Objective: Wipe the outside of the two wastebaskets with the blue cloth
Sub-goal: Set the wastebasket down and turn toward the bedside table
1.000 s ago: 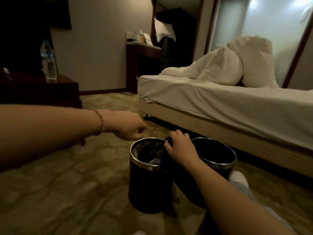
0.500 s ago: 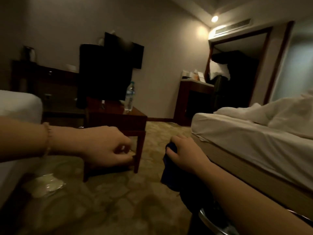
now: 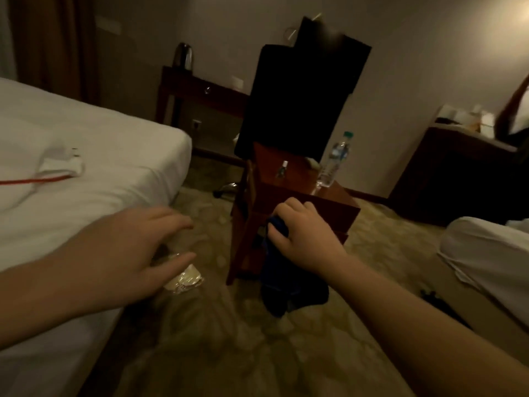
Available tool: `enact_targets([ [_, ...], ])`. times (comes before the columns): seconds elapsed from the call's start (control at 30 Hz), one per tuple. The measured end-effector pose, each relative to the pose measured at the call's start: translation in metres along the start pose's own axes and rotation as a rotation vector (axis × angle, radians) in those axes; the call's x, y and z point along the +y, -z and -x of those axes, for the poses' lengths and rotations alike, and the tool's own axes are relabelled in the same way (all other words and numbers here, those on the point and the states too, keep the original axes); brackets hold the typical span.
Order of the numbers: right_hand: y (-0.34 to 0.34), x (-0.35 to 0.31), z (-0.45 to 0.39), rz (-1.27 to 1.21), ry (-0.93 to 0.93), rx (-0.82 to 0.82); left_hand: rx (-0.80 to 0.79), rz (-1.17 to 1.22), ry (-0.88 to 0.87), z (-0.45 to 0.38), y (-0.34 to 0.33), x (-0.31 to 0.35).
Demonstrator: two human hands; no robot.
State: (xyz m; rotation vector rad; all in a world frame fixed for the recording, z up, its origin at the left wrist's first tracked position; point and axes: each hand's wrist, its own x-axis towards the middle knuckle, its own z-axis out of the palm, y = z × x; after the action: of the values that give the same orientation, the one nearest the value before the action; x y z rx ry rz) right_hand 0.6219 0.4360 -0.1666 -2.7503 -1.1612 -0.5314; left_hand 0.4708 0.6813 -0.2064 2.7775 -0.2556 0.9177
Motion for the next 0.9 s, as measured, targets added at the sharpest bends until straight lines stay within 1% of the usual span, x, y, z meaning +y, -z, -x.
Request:
enact_targets([
  [0.07, 0.009, -0.018, -0.027, 0.014, 0.032, -0.017, -0.004, -0.011, 0.074, -0.012, 0.006, -0.017],
  [0.17, 0.015, -0.058, -0.065, 0.034, 0.132, -0.079, -0.042, 0.052, 0.175, -0.019, 0.010, -0.040],
  [0.23, 0.013, -0.085, -0.085, 0.029, 0.211, -0.115, -0.073, 0.084, 0.217, -0.016, 0.008, -0.050],
  [0.3, 0.006, -0.103, -0.100, 0.020, 0.286, -0.111, -0.084, 0.107, 0.247, -0.016, 0.006, -0.058],
  [0.37, 0.002, -0.112, -0.110, -0.050, 0.286, -0.118, -0.099, 0.120, 0.267, -0.021, 0.005, -0.065],
  [0.5, 0.000, -0.113, -0.117, -0.150, 0.279, -0.184, -0.036, 0.225, 0.275, -0.020, -0.005, -0.074],
  [0.57, 0.007, -0.101, -0.121, -0.160, 0.262, -0.170, -0.083, 0.248, 0.337, -0.019, -0.014, -0.080],
  [0.63, 0.032, -0.088, -0.119, -0.170, 0.216, -0.151, -0.190, 0.259, 0.434, -0.021, -0.012, -0.081],
  [0.7, 0.073, -0.076, -0.112, -0.143, 0.183, -0.148, -0.309, 0.226, 0.451, -0.032, 0.000, -0.068],
  [0.77, 0.124, -0.063, -0.103, -0.168, 0.058, -0.157, -0.419, 0.197, 0.426, -0.057, 0.023, -0.048],
  [0.83, 0.179, -0.048, -0.089, -0.203, -0.061, -0.238, -0.501, 0.269, 0.381, -0.099, 0.058, -0.017],
  [0.9, 0.234, -0.036, -0.071, -0.176, -0.179, -0.288, -0.604, 0.316, 0.261, -0.152, 0.104, 0.023],
])
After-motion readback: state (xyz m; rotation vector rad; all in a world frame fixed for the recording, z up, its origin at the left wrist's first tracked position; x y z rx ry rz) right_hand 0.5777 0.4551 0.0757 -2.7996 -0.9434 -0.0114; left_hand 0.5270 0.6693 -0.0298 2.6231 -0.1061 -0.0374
